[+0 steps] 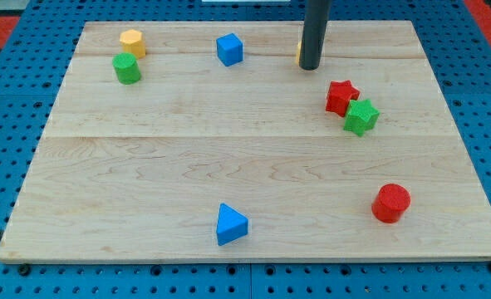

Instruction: Slightly move the yellow heart towards the right

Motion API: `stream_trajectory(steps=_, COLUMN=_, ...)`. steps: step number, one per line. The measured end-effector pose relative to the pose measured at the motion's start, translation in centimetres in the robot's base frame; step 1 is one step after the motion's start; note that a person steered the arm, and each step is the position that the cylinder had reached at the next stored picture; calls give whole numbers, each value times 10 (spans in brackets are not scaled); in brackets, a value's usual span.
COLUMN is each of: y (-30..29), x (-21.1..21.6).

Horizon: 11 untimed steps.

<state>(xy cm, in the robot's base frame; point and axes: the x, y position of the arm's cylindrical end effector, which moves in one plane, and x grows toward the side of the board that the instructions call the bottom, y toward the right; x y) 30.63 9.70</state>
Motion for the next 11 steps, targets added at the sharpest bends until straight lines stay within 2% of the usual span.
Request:
stream_trajectory(steps=1, y=-52, x=-7)
stream_trajectory(steps=2, y=-40, x=-29)
stream_trajectory(steps=4, y=35, x=-27)
stream_trajectory(steps=7, y=29, x=-21)
stream_trajectory(steps=9, y=50, x=28)
stream_trajectory(steps=10, y=116, x=48)
stream_trajectory(steps=11, y=123, x=97)
